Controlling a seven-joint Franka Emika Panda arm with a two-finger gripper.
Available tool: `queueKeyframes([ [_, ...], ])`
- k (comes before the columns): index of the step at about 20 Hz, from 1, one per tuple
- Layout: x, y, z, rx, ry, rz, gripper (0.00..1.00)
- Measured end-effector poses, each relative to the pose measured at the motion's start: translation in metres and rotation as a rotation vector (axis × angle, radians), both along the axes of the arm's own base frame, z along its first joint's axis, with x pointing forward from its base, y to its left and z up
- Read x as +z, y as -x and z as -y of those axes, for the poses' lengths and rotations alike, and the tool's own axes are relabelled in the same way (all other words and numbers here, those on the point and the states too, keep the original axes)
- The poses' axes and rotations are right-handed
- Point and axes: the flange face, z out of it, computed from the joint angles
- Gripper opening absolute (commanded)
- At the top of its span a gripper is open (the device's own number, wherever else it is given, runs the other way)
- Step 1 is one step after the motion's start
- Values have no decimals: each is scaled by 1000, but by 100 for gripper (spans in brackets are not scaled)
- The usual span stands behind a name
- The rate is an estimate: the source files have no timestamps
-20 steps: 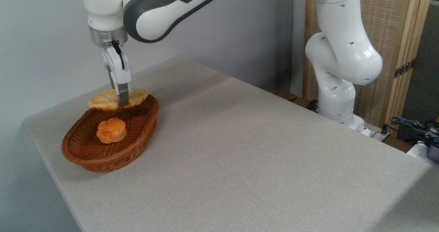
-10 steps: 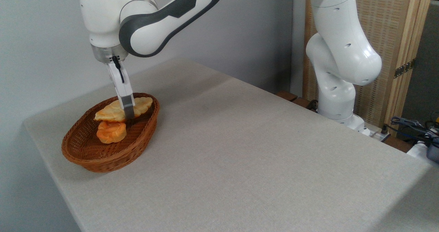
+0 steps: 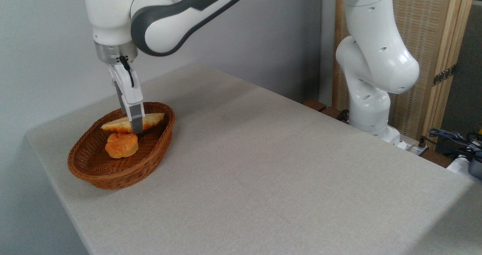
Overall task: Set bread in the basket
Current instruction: 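Lower the bread slice into the basket onto the bun and release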
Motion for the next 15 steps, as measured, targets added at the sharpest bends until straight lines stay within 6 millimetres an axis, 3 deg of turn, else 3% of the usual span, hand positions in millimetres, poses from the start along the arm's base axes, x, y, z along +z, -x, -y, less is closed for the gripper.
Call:
queueKeyframes([
  [4,37,-1,-62,60,-90,-1,100],
  [7,55,-5,-110,134,-111,-8,100],
  [11,60,-9,-174,217,-181,-38,100],
  [15,57,-14,-204,255,-223,-37,100],
])
